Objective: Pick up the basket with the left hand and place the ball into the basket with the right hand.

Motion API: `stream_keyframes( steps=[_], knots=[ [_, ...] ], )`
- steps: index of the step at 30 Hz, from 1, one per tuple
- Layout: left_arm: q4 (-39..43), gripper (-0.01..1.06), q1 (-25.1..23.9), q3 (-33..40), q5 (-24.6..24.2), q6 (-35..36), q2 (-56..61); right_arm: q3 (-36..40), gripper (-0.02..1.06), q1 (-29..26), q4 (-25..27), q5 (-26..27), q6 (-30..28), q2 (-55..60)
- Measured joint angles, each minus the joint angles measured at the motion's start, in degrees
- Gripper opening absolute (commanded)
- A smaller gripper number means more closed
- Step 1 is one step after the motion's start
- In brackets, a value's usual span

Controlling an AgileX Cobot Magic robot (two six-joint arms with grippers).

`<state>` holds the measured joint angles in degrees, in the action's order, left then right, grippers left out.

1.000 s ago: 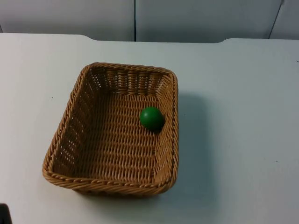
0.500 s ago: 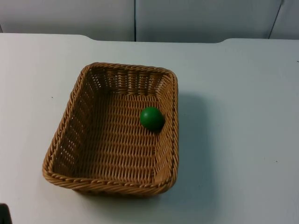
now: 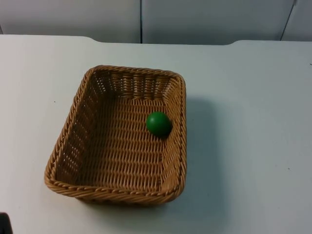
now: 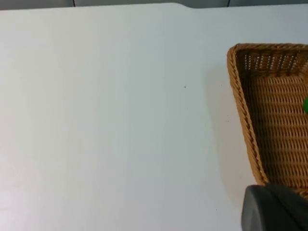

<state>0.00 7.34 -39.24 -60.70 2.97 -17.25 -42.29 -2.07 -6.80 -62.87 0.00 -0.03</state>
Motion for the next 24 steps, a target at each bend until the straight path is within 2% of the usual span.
stream_keyframes(
  steps=[2,4,6,8,9,11,14,18,24],
  knots=[
    [0.00,0.00,0.00,2.12,0.97,-0.38,2.44,0.79,0.00,-0.58,6.09,0.28,-3.32,0.00],
    [-0.34,0.00,0.00,2.87,1.25,-0.51,4.20,1.45,0.00,-0.68,7.35,-0.11,-4.37,0.00],
    [-0.80,0.00,0.00,3.86,1.49,-0.63,7.99,3.47,0.00,-0.70,10.81,-1.11,-7.16,0.03],
    [-1.05,0.00,0.00,4.10,1.72,-1.07,12.76,6.21,0.00,-0.70,16.45,-0.90,-12.10,0.00],
    [-1.05,0.00,0.00,4.10,1.72,-1.07,12.76,6.21,0.00,-0.70,16.45,-0.90,-12.10,0.00],
    [-1.05,0.00,0.00,4.10,1.81,-1.22,16.12,8.31,0.00,-0.70,20.59,0.13,-15.06,0.10],
    [-1.14,0.00,0.00,3.98,0.54,-1.87,16.98,10.00,0.00,-0.55,21.38,0.26,-15.90,0.10],
    [-3.91,0.00,0.00,3.98,-2.19,-6.68,16.98,11.13,0.00,1.38,21.06,-1.29,-17.12,0.10],
    [-4.98,0.00,0.00,6.10,-3.10,-9.03,16.98,11.23,0.00,2.07,20.28,-2.38,-17.12,0.10]
  ],
)
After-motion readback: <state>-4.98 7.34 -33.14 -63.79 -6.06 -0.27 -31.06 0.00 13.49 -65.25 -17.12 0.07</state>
